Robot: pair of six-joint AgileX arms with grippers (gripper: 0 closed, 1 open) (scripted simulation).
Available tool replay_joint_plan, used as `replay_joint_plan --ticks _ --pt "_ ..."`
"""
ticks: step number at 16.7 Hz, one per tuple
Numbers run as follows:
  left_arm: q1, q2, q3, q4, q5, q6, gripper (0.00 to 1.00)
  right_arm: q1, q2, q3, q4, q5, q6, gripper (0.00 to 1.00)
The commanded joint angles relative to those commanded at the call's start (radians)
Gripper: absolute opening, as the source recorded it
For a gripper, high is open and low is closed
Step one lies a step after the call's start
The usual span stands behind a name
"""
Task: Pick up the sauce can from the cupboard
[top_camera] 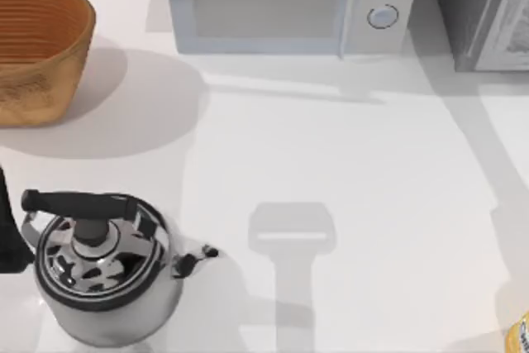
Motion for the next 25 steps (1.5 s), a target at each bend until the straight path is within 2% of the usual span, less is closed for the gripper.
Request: replay_joint_plan --ticks 5,6,16,25 --pt "0.000 0.000 0.000 0.000 0.000 0.000 1.00 0.000 0.000 0.000 0.000 0.000 0.000 0.02" --pt "0.000 0.000 0.000 0.000 0.000 0.000 1.00 0.000 0.000 0.000 0.000 0.000 0.000 0.00" --pt "0.000 0.000 0.000 0.000 0.000 0.000 1.00 0.012 -0.017 -0.003 -0.015 0.009 0.002 0.00" --pt "0.000 0.000 0.000 0.000 0.000 0.000 1.00 0.209 -0.372 -0.051 -0.322 0.202 0.004 0.00"
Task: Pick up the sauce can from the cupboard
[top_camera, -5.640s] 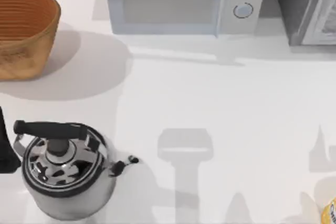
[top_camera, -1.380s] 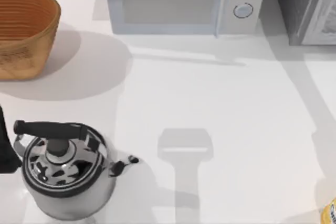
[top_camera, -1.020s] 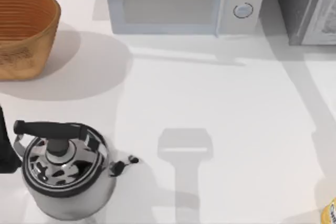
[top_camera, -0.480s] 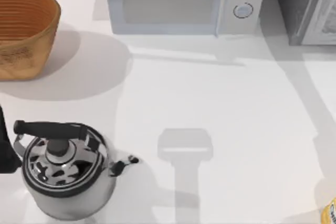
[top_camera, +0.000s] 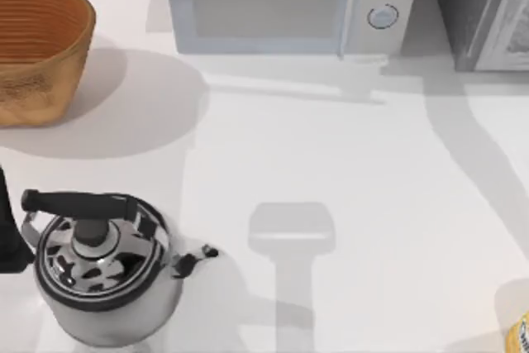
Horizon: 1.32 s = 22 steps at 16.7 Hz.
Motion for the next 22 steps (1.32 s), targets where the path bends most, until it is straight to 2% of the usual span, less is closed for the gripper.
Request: replay_joint_plan --ticks 8,12,16,22 --pt "0.000 0.000 0.000 0.000 0.000 0.000 1.00 0.014 -0.040 -0.008 -0.023 0.017 0.003 0.00" --pt "0.000 0.000 0.000 0.000 0.000 0.000 1.00 -0.037 -0.148 -0.119 0.043 0.007 0.016 0.00" --pt "0.000 0.000 0.000 0.000 0.000 0.000 1.00 -0.112 -0.324 -0.357 0.147 -0.022 0.025 0.00" --pt "0.000 0.000 0.000 0.000 0.000 0.000 1.00 -0.225 -0.684 -0.897 0.350 -0.140 0.010 0.00"
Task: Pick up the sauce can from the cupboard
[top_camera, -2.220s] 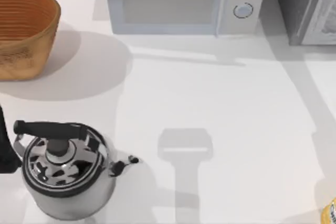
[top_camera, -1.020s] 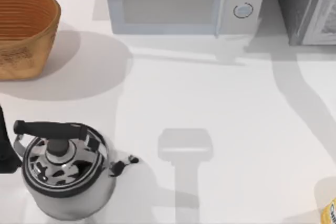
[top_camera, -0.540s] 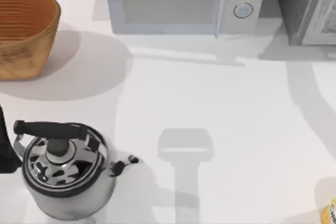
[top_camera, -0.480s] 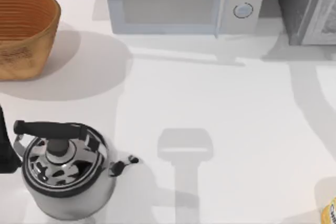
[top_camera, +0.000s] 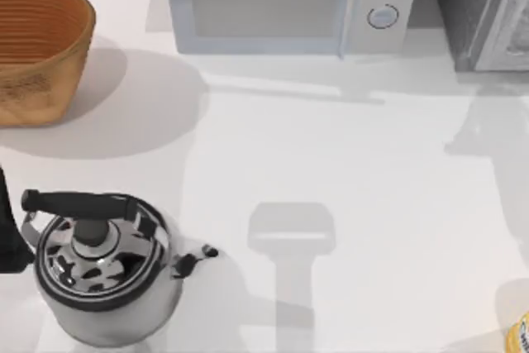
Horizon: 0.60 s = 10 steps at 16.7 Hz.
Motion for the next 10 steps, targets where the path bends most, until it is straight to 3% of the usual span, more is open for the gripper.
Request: replay_joint_plan --ticks 6,10 --pt "0.000 0.000 0.000 0.000 0.000 0.000 1.00 -0.125 -0.391 -0.708 0.215 -0.134 -0.013 0.00" --pt "0.000 0.000 0.000 0.000 0.000 0.000 1.00 -0.187 -0.588 -1.037 0.314 -0.216 -0.019 0.00"
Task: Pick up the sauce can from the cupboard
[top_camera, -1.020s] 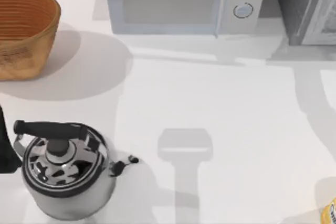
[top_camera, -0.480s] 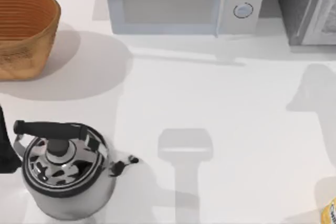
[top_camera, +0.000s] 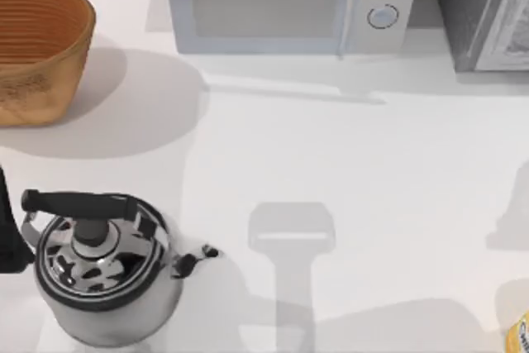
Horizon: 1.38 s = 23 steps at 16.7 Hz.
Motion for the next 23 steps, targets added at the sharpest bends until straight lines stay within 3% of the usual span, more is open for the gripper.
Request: replay_joint_plan --ticks 5,13,18,23 --pt "0.000 0.000 0.000 0.000 0.000 0.000 1.00 -0.010 -0.123 -0.179 0.060 -0.083 -0.015 0.00" --pt "0.000 0.000 0.000 0.000 0.000 0.000 1.00 0.002 -0.117 -0.163 0.058 -0.080 0.001 0.00" --pt "0.000 0.000 0.000 0.000 0.000 0.000 1.00 0.116 -0.056 0.079 0.023 -0.024 0.151 0.00" --pt "0.000 0.000 0.000 0.000 0.000 0.000 1.00 0.327 0.074 0.572 -0.068 0.092 0.435 0.00"
